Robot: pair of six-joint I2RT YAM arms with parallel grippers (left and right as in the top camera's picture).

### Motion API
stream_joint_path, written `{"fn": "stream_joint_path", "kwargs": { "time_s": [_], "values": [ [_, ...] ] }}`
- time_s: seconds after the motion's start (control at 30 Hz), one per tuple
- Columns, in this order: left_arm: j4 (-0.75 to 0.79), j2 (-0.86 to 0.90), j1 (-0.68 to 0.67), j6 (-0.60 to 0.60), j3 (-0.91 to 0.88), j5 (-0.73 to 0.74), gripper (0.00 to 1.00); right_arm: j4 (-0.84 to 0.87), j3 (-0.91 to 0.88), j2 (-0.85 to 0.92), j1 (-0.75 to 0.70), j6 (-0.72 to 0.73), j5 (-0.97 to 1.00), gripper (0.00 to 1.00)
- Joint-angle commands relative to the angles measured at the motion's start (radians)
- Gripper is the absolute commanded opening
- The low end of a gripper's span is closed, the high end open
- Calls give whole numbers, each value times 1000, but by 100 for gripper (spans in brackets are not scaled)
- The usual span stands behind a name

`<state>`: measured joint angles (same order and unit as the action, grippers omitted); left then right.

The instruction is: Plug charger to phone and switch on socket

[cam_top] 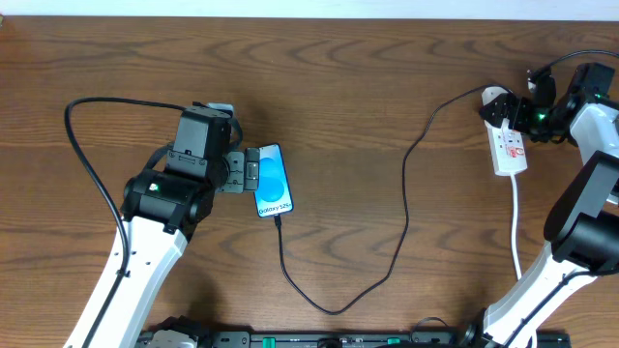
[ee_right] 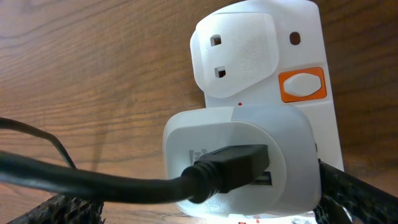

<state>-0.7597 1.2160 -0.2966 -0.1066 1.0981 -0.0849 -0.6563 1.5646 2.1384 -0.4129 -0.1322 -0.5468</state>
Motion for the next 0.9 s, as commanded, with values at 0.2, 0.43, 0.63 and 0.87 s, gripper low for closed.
{"fn": "stream_joint_path", "kwargs": {
  "time_s": [0.2,0.43,0.63,0.87],
  "values": [
    [-3,0,-2,9,0,-13,98,-58,-47,26,48,42,-119,99],
    [-3,0,-2,9,0,-13,98,-82,-47,26,53,42,-119,99],
    [-3,0,-2,9,0,-13,98,-84,-45,26,52,42,-84,99],
    [-3,0,-2,9,0,-13,98,-96,5,26,46,42,-21,99]
  ]
}}
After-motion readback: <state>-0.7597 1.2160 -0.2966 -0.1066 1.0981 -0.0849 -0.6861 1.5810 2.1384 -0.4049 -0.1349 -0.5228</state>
